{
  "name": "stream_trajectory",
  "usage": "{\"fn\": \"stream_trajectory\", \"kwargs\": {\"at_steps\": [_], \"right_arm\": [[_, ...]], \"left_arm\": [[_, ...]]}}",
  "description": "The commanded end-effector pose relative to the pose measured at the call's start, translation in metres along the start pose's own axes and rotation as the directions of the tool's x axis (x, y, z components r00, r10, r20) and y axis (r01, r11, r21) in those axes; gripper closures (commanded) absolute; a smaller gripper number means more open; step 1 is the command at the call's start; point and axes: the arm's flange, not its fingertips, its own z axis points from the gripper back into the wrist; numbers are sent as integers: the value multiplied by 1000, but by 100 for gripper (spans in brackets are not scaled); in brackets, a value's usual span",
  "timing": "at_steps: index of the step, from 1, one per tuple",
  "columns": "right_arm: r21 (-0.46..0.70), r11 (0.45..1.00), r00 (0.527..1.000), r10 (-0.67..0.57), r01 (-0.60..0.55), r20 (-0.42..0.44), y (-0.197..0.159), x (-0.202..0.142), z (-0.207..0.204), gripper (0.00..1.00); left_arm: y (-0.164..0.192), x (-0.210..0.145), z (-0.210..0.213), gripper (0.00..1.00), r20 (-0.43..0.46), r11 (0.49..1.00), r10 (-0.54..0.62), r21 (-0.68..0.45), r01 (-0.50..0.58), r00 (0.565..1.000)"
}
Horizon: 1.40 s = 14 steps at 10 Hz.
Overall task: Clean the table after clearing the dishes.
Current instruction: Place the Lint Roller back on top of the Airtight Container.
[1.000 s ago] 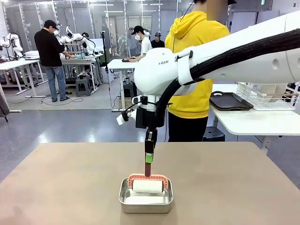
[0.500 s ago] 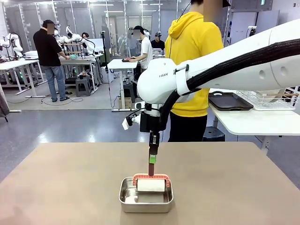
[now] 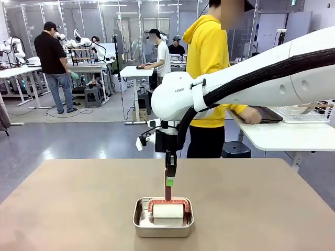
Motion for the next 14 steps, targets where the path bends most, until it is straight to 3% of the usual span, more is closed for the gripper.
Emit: {"fn": "stream_trajectory", "kwargs": {"at_steps": [1, 3, 9, 10, 11, 12, 13, 14], "right_arm": [[-68, 997, 999, 37, -37, -9, -15, -8, -12, 78], [-79, 996, 999, 48, -48, -7, -17, -16, -29, 78], [-76, 995, 998, 66, -65, 4, -5, -19, -16, 78], [-82, 995, 998, 65, -64, 8, -1, -19, -11, 65], [-92, 994, 998, 62, -61, 3, 2, -18, -8, 63], [-102, 993, 998, 56, -56, 0, 5, -17, -4, 49], [-99, 994, 999, 36, -36, 1, 7, -16, -1, 47], [-99, 995, 1000, 26, -25, 4, 11, -16, 2, 33]], "left_arm": [[0, -2, 1, 0, 2, 1000, -8, 5, 8, 1000], [0, -2, 1, 0, 2, 1000, -8, 5, 8, 1000], [0, -2, 1, 0, 2, 1000, -8, 5, 8, 1000], [0, -2, 1, 0, 2, 1000, -8, 5, 8, 1000], [0, -2, 1, 0, 2, 1000, -8, 5, 8, 1000], [0, -2, 1, 0, 2, 1000, -8, 5, 8, 1000], [0, -2, 1, 0, 2, 1000, -8, 5, 8, 1000], [0, -2, 1, 0, 2, 1000, -8, 5, 8, 1000]]}}
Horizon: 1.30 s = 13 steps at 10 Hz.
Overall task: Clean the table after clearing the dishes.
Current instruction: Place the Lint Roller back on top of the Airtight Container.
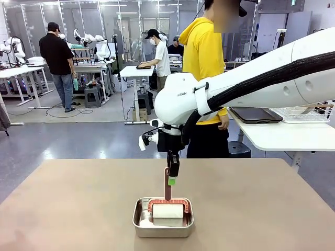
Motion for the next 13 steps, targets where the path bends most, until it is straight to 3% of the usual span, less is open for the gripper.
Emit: {"fn": "stream_trajectory", "kwargs": {"at_steps": [1, 2, 3, 4, 13], "right_arm": [[-34, 999, 1000, 2, -2, 5, 17, -6, 5, 31], [-45, 999, 1000, 10, -10, 4, 20, -3, 9, 18], [-45, 999, 1000, 13, -12, 7, 23, 0, 14, 16], [-47, 999, 1000, 11, -10, 13, 24, 1, 18, 2], [-42, 999, 1000, 16, -15, 7, 16, 5, 25, 0]], "left_arm": [[0, -2, 1, 0, 2, 1000, -8, 5, 8, 1000], [0, -2, 1, 0, 2, 1000, -8, 5, 8, 1000], [0, -2, 1, 0, 2, 1000, -8, 5, 8, 1000], [0, -2, 1, 0, 2, 1000, -8, 5, 8, 1000], [0, -2, 1, 0, 2, 1000, -8, 5, 8, 1000]]}}
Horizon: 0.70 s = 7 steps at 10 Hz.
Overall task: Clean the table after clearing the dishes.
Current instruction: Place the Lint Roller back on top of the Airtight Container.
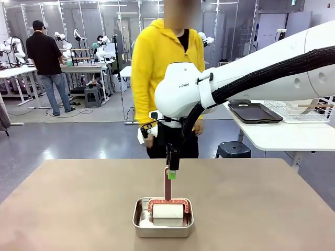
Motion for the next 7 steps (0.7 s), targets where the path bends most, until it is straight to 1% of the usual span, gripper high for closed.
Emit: {"fn": "stream_trajectory", "kwargs": {"at_steps": [1, 6, 7], "right_arm": [[1, 1000, 1000, 5, -5, -2, 3, 0, -1, 0], [0, 1000, 1000, 0, 0, 0, 0, 0, 0, 0], [23, 999, 994, -49, 47, 99, 9, -3, 23, 0]], "left_arm": [[0, -2, 1, 0, 2, 1000, -8, 5, 8, 1000], [0, -2, 1, 0, 2, 1000, -8, 5, 8, 1000], [0, -2, 1, 0, 2, 1000, -8, 5, 8, 1000]]}}
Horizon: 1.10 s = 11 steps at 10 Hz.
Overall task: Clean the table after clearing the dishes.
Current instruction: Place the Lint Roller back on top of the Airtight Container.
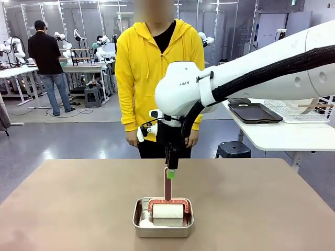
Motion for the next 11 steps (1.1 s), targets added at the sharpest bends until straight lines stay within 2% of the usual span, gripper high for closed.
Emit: {"fn": "stream_trajectory", "kwargs": {"at_steps": [1, 3, 4, 5, 6, 7, 8, 9, 10, 11], "right_arm": [[144, 985, 956, -130, 95, 262, 14, -22, 44, 0], [236, 958, 848, -257, 161, 464, 18, -68, 72, 0], [267, 918, 764, -392, 292, 512, 17, -96, 75, 0], [394, 866, 618, -497, 308, 610, 13, -131, 74, 0], [517, 794, 476, -606, 320, 637, 14, -167, 67, 0], [661, 715, 330, -695, 229, 638, 11, -205, 60, 0], [716, 666, 227, -745, 208, 627, 12, -240, 55, 0], [749, 644, 129, -765, 156, 631, 18, -281, 55, 0], [770, 614, 66, -787, 171, 613, 28, -320, 57, 0], [771, 610, 9, -785, 183, 619, 42, -372, 67, 0]], "left_arm": [[0, -2, 1, 0, 2, 1000, -9, 5, 8, 1000], [0, -2, 1, 0, 2, 1000, -9, 5, 8, 1000], [0, -2, 1, 0, 2, 1000, -9, 5, 8, 1000], [0, -2, 1, 0, 2, 1000, -9, 5, 8, 1000], [0, -2, 1, 0, 2, 1000, -9, 5, 8, 1000], [0, -2, 1, 0, 2, 1000, -9, 5, 8, 1000], [0, -2, 1, 0, 2, 1000, -9, 5, 8, 1000], [0, -2, 1, 0, 2, 1000, -9, 5, 8, 1000], [0, -2, 1, 0, 2, 1000, -9, 5, 8, 1000], [0, -2, 1, 0, 2, 1000, -9, 5, 8, 1000]]}}
